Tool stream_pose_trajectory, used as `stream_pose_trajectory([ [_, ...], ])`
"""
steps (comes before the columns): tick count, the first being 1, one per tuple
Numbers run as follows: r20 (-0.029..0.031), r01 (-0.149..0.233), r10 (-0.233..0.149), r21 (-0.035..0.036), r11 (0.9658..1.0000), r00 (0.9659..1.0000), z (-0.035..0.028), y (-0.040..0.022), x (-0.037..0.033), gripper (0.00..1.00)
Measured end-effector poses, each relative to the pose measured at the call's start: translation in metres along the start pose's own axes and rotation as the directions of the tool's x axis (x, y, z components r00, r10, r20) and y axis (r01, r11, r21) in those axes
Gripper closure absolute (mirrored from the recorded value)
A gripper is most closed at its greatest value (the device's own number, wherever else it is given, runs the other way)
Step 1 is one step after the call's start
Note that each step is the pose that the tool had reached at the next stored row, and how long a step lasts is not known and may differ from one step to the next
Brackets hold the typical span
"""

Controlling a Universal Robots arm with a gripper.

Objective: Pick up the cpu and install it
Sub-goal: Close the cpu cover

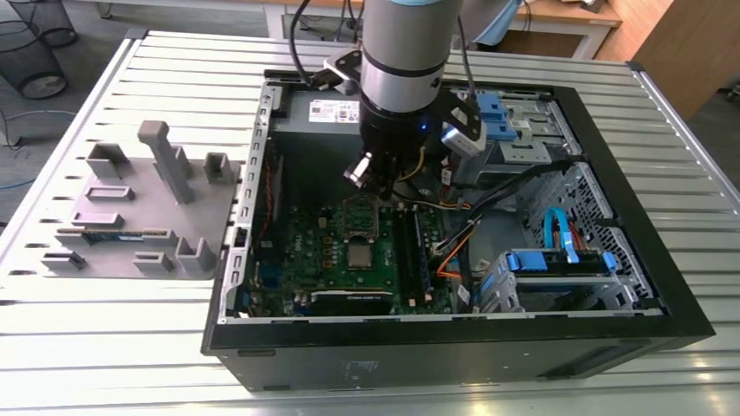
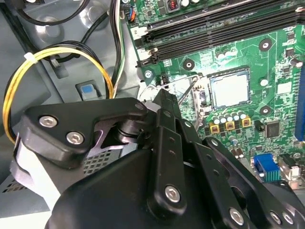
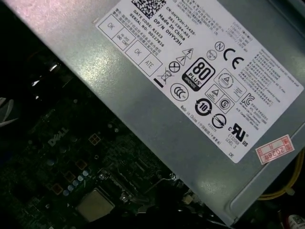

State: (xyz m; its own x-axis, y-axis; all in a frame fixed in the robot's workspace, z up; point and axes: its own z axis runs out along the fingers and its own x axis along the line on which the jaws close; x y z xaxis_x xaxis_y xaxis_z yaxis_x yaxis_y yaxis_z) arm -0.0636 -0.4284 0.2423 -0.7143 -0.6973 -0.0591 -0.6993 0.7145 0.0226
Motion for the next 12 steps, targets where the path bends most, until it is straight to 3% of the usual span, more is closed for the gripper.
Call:
stream_pose_trajectory([
  [12,0.0004,0.02,-0.02,-0.0004,0.9998,0.9998,-0.001,-0.0103,0.0122,0.89],
])
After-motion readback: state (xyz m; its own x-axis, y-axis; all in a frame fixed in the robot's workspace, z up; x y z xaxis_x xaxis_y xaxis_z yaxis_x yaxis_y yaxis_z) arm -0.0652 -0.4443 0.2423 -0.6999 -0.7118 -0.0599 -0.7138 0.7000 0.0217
